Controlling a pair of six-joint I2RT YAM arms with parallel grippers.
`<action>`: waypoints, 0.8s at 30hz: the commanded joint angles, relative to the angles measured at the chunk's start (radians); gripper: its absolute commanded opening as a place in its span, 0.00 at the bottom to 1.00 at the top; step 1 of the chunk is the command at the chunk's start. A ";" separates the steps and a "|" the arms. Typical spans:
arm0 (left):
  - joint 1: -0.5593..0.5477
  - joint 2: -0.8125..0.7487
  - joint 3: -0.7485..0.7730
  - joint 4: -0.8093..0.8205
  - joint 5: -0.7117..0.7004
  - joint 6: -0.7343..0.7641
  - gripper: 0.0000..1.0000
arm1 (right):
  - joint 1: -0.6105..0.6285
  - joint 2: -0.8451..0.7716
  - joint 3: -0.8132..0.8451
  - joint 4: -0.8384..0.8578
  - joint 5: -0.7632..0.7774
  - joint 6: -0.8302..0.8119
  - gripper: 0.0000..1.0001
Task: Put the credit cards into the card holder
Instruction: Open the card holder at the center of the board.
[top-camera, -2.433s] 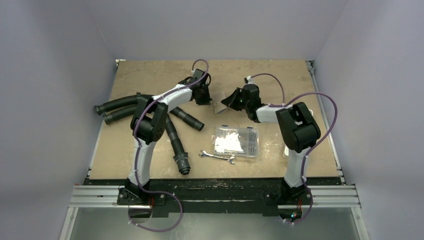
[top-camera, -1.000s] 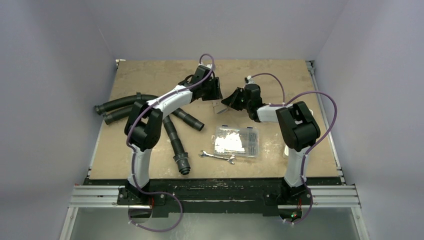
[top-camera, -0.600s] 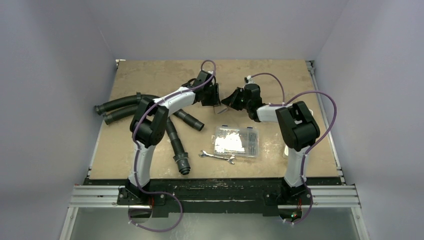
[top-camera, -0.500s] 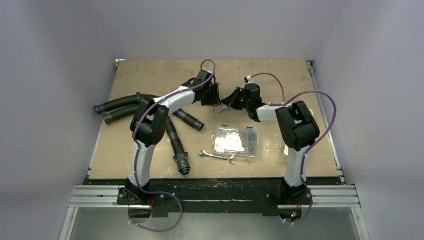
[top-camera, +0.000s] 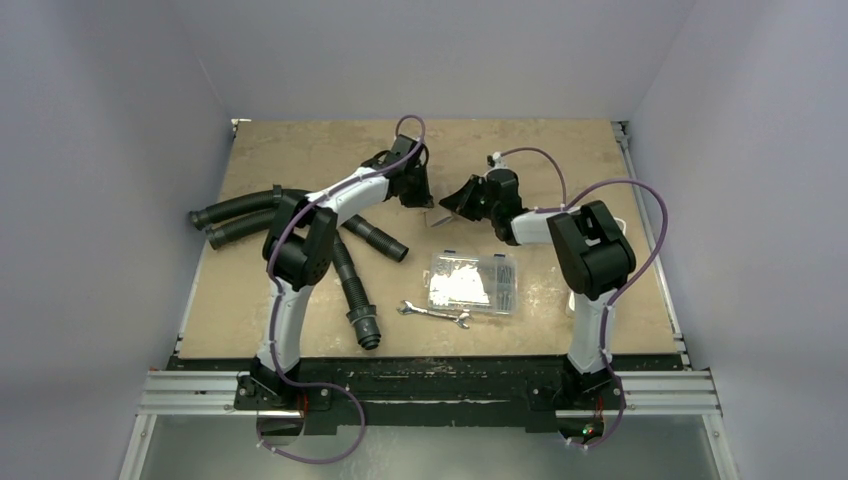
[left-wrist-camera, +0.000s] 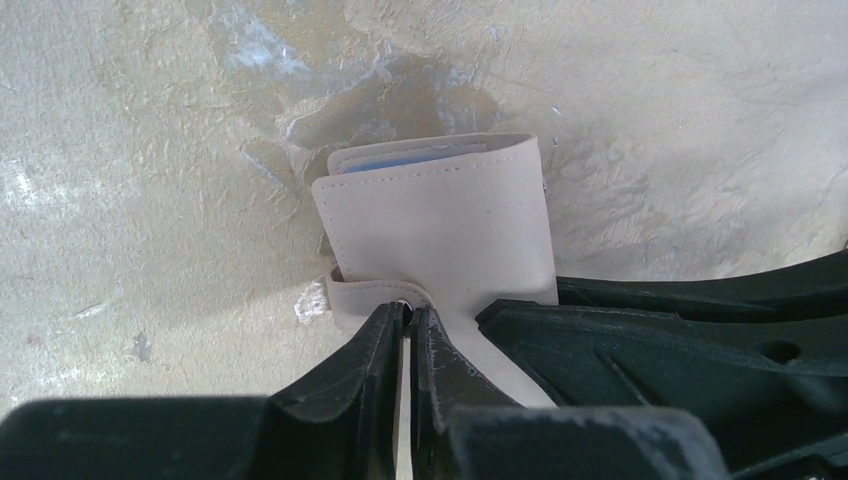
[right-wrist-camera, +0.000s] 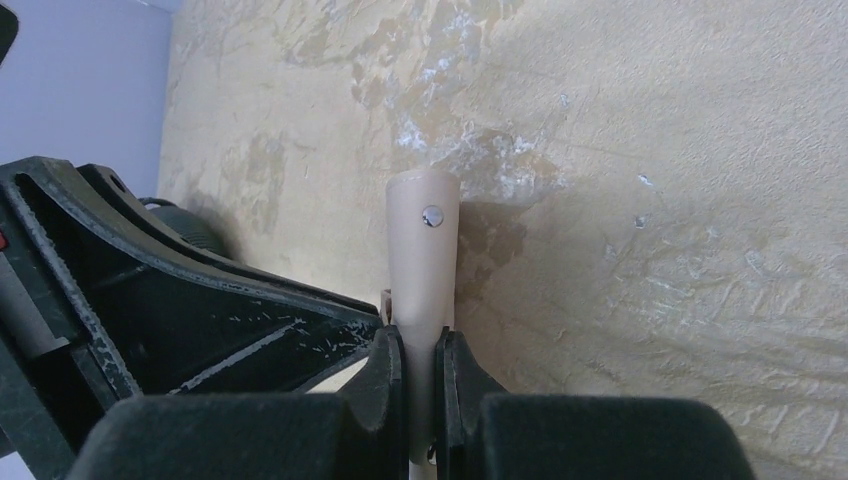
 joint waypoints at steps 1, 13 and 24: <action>0.059 0.019 0.009 -0.065 -0.149 0.000 0.02 | -0.006 0.013 -0.040 0.012 -0.067 0.020 0.00; 0.071 -0.023 -0.040 -0.047 -0.157 -0.032 0.00 | -0.041 0.064 -0.064 0.099 -0.138 0.081 0.00; 0.060 -0.113 -0.128 0.033 0.100 0.102 0.46 | -0.035 0.013 0.121 -0.347 -0.001 -0.267 0.32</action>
